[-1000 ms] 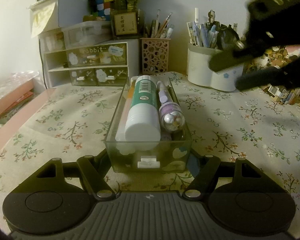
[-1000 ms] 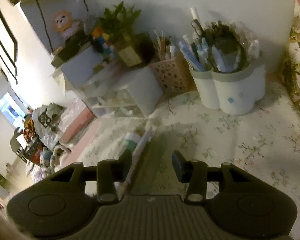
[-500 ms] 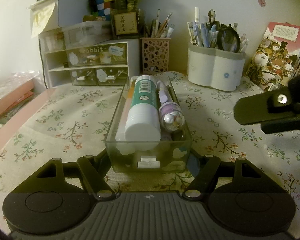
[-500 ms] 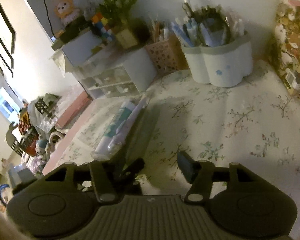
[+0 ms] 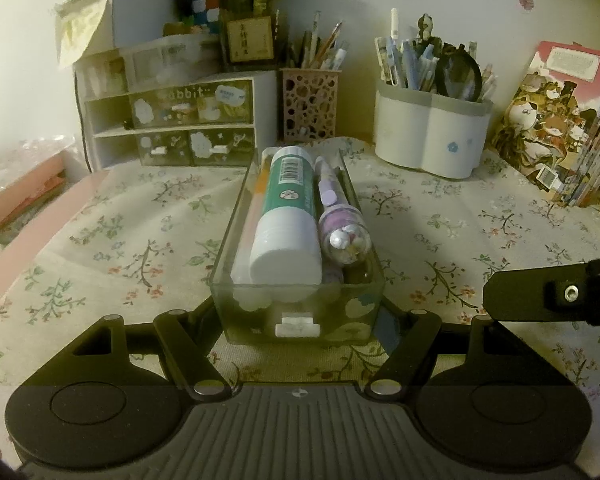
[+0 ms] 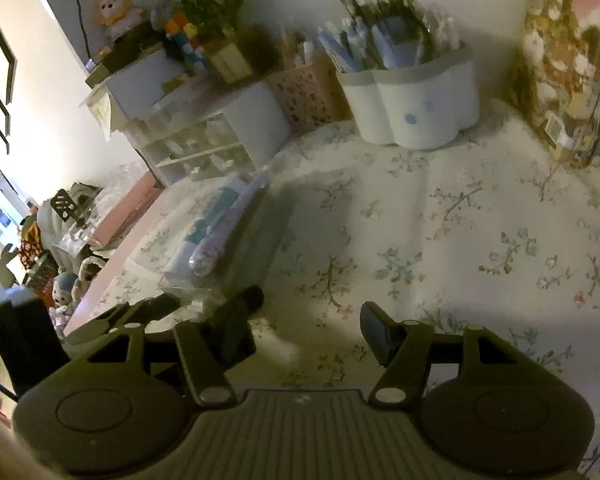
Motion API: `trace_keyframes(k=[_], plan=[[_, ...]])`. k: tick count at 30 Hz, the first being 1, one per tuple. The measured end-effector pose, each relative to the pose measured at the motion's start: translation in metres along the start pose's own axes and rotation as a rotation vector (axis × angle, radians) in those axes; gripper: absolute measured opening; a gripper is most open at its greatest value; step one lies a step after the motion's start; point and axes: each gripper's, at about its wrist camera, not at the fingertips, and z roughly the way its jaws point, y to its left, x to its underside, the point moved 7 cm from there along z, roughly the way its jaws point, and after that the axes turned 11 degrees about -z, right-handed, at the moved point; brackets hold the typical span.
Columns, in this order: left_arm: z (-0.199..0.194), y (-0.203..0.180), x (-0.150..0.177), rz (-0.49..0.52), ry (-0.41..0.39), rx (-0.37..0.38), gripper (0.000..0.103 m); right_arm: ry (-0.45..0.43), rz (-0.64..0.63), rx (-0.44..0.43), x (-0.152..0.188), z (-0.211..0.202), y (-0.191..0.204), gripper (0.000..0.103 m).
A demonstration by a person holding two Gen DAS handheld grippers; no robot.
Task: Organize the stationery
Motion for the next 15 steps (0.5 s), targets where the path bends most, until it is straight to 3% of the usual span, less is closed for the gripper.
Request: trace_keyframes(k=[11,15], plan=[[0.005,0.002,-0.006,0.011,0.052,0.013,0.074,-0.032,0.044,-0.032,-0.001,-0.008,-0.006,0.062],[0.008,0.000,-0.009,0.017,0.089,0.011,0.073,-0.046,0.044,-0.006,-0.001,-0.013,-0.007,0.062]])
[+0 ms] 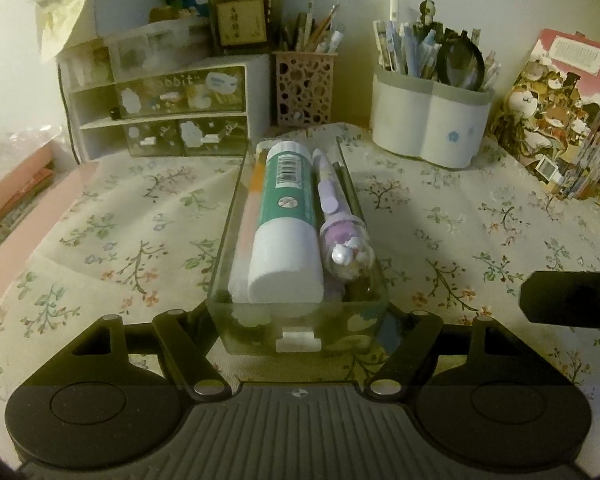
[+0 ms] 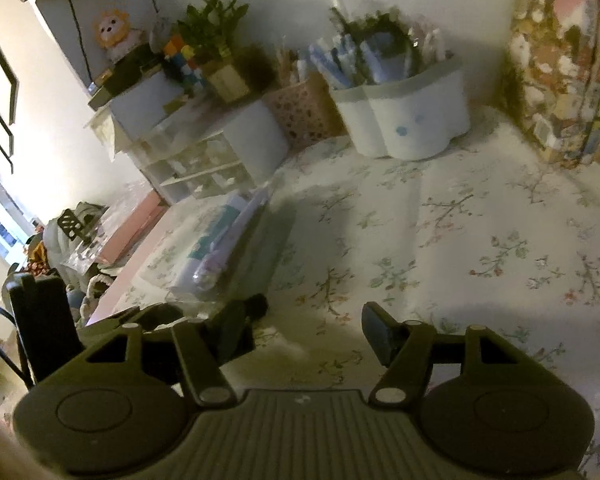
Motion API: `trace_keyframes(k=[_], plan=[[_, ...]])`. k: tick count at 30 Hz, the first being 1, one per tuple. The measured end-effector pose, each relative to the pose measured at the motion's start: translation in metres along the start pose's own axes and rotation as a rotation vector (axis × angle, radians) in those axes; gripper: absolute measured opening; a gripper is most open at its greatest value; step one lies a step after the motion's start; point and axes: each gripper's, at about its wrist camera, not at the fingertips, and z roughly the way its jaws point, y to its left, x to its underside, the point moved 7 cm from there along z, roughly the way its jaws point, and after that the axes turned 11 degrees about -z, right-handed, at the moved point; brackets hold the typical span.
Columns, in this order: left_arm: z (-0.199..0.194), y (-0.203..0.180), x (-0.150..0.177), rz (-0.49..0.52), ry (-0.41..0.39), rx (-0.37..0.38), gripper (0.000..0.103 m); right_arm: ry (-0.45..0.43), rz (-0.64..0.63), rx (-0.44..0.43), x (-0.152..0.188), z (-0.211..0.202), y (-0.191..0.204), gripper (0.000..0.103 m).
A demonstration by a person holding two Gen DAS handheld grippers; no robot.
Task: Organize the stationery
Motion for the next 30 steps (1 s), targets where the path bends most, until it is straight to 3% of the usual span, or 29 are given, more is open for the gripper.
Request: trace_keyframes(k=[6,20,24,30], plan=[[-0.001,0.000,-0.003,0.000,0.051,-0.003,0.079,0.002,0.013,0.018,0.007,-0.006,-0.003,0.062],[-0.064,0.015,-0.004,-0.004,-0.029,-0.068,0.098,-0.052,-0.059,0.032,0.002,-0.029,0.015,0.062],[-0.087,0.022,-0.011,-0.038,-0.066,-0.090,0.098,-0.066,-0.089,0.023,-0.001,-0.036,0.025,0.077],[-0.108,0.023,-0.013,-0.051,-0.084,-0.103,0.098,-0.083,-0.119,0.027,-0.006,-0.043,0.038,0.086]])
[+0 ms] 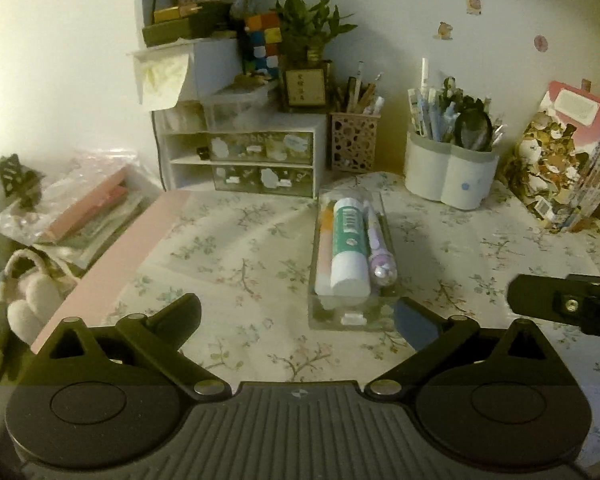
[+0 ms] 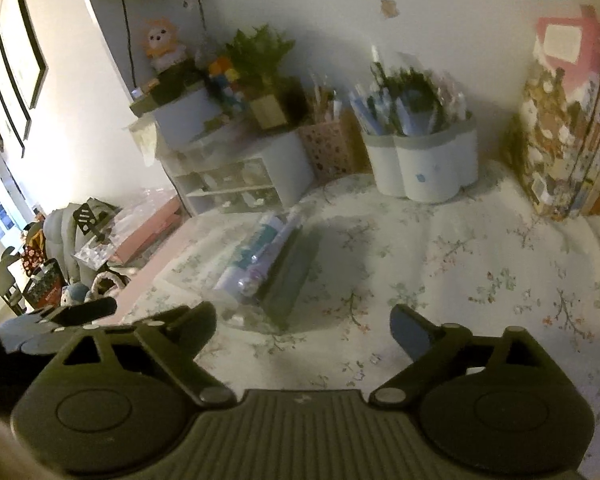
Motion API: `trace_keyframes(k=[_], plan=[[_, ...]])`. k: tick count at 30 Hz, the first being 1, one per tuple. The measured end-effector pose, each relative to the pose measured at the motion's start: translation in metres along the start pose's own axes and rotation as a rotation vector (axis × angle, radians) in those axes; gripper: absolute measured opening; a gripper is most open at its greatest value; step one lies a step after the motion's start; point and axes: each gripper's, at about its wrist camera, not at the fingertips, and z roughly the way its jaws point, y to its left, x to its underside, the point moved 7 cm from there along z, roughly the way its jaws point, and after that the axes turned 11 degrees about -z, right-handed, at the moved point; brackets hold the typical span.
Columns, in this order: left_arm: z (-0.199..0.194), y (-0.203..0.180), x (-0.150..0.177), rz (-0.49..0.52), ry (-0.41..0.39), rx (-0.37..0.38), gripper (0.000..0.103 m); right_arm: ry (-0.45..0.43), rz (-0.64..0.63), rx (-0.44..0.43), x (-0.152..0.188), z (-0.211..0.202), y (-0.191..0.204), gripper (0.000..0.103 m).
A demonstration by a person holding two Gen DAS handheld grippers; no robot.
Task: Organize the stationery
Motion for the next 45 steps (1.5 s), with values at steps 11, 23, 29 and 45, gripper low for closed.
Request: trace_keyframes(k=[11,23,29,45], plan=[[-0.006,0.000,0.006,0.013,0.029,0.002,0.098,0.015,-0.036,-0.002,0.000,-0.007,0.014,0.092],[-0.015,0.001,0.005,0.010,0.031,0.006,0.098,0.015,-0.014,0.025,-0.001,-0.012,0.009,0.093],[-0.016,-0.003,0.006,0.016,0.031,0.022,0.098,0.016,-0.013,0.034,0.000,-0.013,0.009,0.093],[-0.015,-0.013,0.003,0.039,0.015,0.046,0.098,0.013,0.020,0.042,0.000,-0.011,0.003,0.093]])
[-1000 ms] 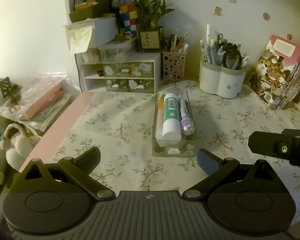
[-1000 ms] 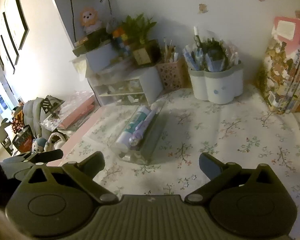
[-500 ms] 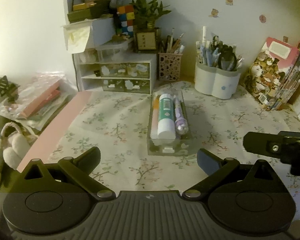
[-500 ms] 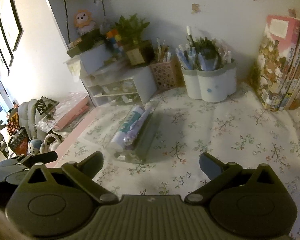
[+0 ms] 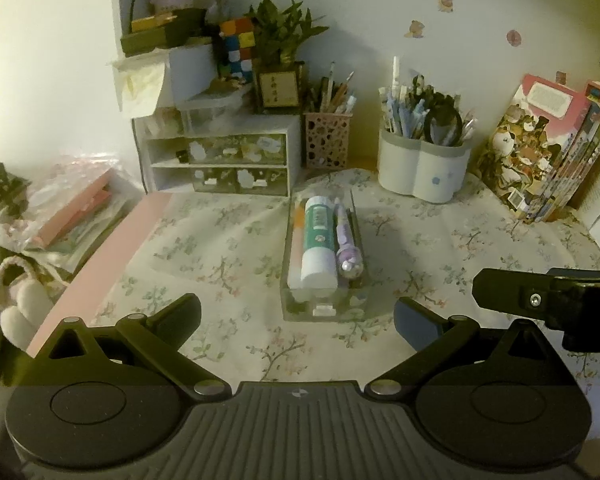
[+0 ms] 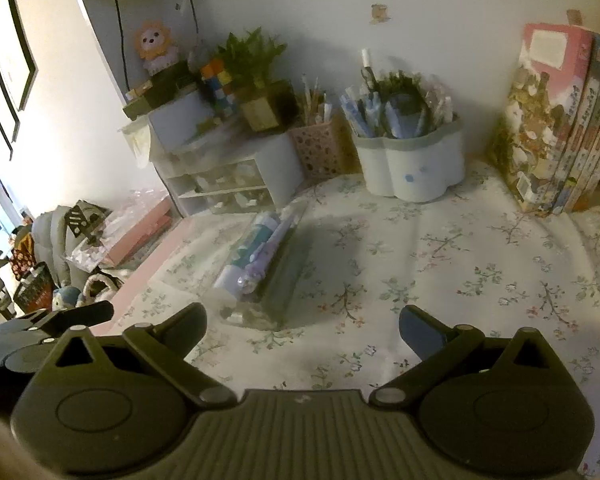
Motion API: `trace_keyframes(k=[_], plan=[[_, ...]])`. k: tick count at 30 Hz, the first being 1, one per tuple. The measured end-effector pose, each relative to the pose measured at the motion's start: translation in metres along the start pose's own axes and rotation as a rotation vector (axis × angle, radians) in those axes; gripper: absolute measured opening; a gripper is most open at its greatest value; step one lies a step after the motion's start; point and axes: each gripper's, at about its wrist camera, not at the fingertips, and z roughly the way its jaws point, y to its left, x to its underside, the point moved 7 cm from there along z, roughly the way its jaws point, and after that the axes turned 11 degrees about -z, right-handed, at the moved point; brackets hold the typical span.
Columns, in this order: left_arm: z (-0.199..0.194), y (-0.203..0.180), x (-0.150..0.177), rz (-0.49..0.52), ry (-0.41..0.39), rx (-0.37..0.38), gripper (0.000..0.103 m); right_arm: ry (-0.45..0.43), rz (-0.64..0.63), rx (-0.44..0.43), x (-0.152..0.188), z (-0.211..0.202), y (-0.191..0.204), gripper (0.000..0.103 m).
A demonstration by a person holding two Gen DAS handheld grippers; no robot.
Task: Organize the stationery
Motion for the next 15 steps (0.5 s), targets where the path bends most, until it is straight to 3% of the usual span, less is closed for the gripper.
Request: trace_keyframes(k=[15], plan=[[-0.001,-0.018,0.000,0.052,-0.022,-0.009,0.098,-0.007,0.039,0.011,-0.001,0.000,-0.012,0.093]])
